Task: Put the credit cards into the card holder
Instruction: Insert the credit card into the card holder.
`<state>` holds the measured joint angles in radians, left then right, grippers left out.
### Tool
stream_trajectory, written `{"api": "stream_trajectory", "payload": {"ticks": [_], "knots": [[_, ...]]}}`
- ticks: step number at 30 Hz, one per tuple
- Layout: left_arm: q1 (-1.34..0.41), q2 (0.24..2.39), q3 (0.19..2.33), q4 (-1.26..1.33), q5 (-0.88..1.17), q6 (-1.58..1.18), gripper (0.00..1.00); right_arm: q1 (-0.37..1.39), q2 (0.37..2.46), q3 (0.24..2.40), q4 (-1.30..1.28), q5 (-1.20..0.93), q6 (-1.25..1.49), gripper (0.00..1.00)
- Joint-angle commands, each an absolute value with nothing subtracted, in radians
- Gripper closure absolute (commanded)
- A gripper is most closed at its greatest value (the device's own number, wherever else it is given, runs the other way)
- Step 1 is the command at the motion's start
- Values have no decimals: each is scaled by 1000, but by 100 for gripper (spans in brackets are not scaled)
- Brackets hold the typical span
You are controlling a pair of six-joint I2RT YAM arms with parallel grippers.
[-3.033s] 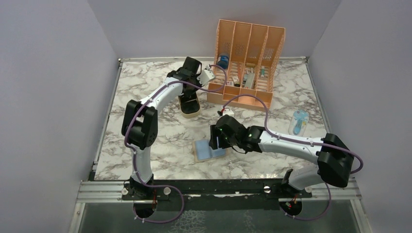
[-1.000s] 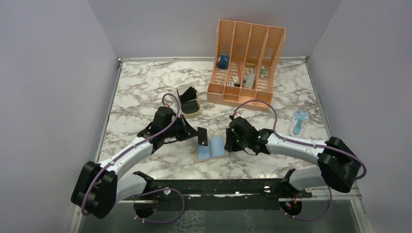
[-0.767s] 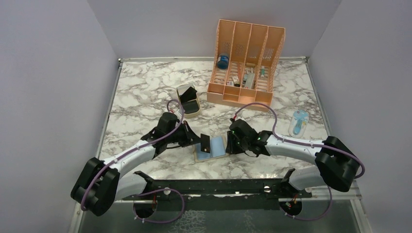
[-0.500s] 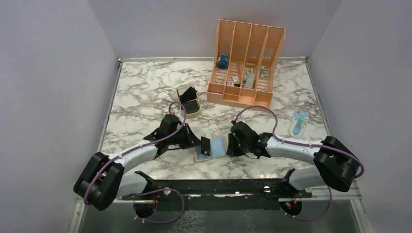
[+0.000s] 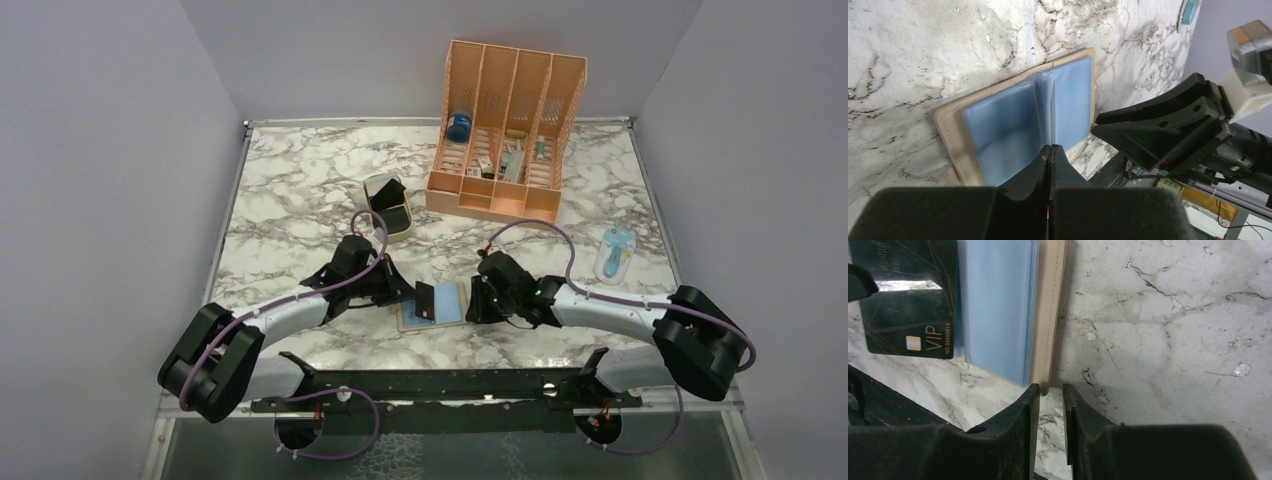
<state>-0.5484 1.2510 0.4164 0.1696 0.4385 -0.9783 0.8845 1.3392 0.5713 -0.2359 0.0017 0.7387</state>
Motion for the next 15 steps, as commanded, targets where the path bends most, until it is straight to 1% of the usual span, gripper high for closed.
{"api": "stream_trajectory", "payload": {"ticks": [1, 5, 8, 15], "knots": [[-555, 1269, 405, 199, 428, -975, 100, 890, 1269, 619, -302, -9, 742, 76], [-559, 1276, 405, 201, 421, -977, 100, 889, 1233, 660, -343, 9, 734, 75], [-560, 1276, 403, 202, 414, -981, 100, 890, 1233, 687, -324, 17, 715, 74], [-566, 1279, 399, 204, 403, -992, 100, 889, 1338, 749, -276, 17, 704, 75]]}}
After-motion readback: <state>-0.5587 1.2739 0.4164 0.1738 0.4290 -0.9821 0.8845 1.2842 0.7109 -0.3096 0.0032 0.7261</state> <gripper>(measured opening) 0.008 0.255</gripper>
